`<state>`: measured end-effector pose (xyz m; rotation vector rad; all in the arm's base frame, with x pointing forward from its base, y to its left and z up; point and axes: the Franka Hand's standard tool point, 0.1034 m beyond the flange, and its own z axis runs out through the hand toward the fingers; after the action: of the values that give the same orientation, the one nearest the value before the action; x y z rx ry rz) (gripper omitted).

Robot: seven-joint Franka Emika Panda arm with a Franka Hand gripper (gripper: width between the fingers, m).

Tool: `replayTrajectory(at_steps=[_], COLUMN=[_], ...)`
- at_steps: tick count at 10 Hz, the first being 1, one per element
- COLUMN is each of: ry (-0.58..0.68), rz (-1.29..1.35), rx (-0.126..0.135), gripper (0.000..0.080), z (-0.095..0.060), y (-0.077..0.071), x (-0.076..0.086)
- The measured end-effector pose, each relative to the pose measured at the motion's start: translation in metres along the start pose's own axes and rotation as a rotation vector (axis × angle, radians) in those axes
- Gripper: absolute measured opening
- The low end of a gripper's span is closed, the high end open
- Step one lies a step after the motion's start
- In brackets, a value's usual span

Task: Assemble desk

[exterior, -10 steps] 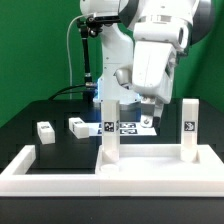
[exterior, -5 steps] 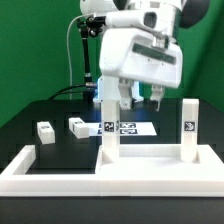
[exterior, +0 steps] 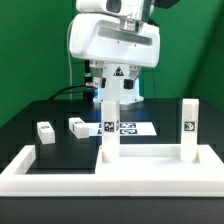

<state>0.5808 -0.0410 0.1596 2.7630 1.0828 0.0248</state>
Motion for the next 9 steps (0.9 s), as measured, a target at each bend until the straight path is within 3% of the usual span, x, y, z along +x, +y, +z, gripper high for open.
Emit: replayTrajectory(at_steps=[2,3,4,5,7,8,9], ry=[-0.015,-0.116,-0.189,-0.245,-0.378,-0.424,-0.461], rz=[0.006,0.002,-0.032,-0.041,-0.033,-0.012,-0.008], rx=[0.005,0.038,0.067,0.089,0.131,0.146,0.151], gripper=[0.0649,0.0649,0.0649,0.0649,0.0649,0.0649,0.0649], z=[0.002,0.008,0.011,0.015,0.023,0.026,0.027], y=[-0.002,-0.018,-0.029,-0.035,-0.034,-0.030,-0.034], x=[-0.002,-0.014,-0.032,-0.063,-0.118,-0.131,-0.125])
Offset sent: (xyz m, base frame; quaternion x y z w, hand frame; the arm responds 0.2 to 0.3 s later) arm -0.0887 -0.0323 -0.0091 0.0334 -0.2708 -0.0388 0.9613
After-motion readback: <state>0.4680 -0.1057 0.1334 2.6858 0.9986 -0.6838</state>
